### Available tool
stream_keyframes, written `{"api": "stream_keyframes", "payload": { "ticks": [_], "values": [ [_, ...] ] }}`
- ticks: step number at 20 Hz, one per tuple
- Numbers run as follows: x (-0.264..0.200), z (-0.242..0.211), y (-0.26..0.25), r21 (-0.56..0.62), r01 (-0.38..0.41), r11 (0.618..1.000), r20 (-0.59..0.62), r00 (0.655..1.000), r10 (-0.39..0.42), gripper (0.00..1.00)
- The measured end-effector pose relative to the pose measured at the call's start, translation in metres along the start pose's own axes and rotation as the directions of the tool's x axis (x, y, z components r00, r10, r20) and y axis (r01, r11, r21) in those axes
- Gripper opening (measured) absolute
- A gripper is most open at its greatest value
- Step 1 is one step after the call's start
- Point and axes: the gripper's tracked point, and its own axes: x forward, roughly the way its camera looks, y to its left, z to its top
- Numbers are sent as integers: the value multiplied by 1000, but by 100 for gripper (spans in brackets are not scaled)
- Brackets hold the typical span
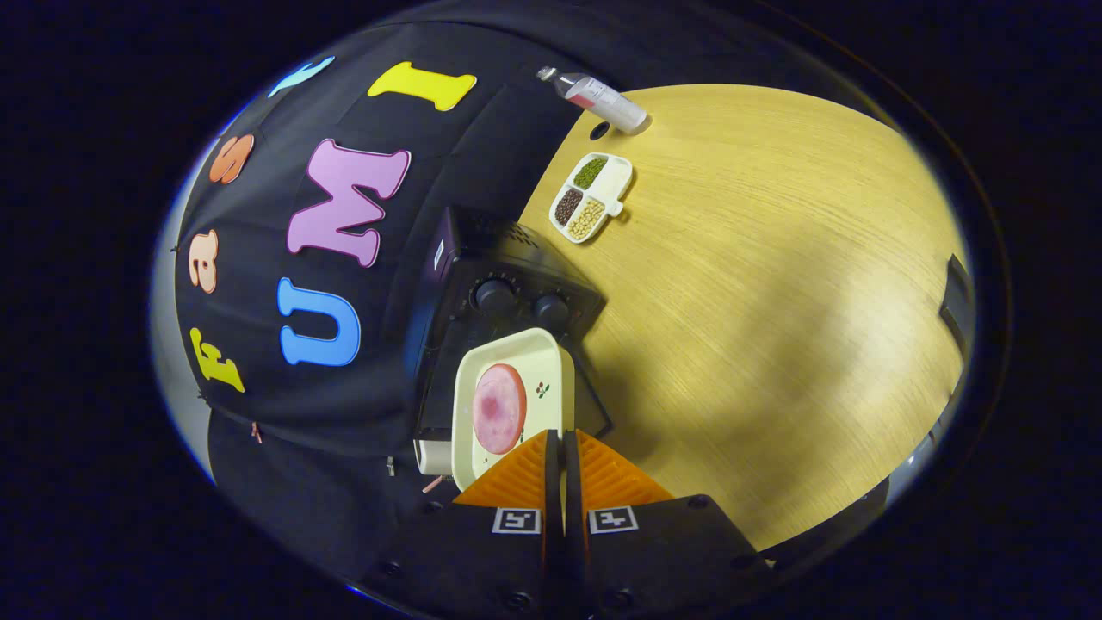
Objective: Open the toaster oven, put the food inside, and close the toaster oven door.
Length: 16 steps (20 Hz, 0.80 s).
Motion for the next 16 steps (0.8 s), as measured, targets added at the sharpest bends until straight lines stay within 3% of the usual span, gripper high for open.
{"api": "stream_keyframes", "payload": {
  "ticks": [7, 16],
  "values": [
    [61, -21, 32, 11, -15, 1000, -14, 1000, 15, 6],
    [146, -1, 70, 88, -67, 994, 105, 993, 58, 6]
  ]
}}
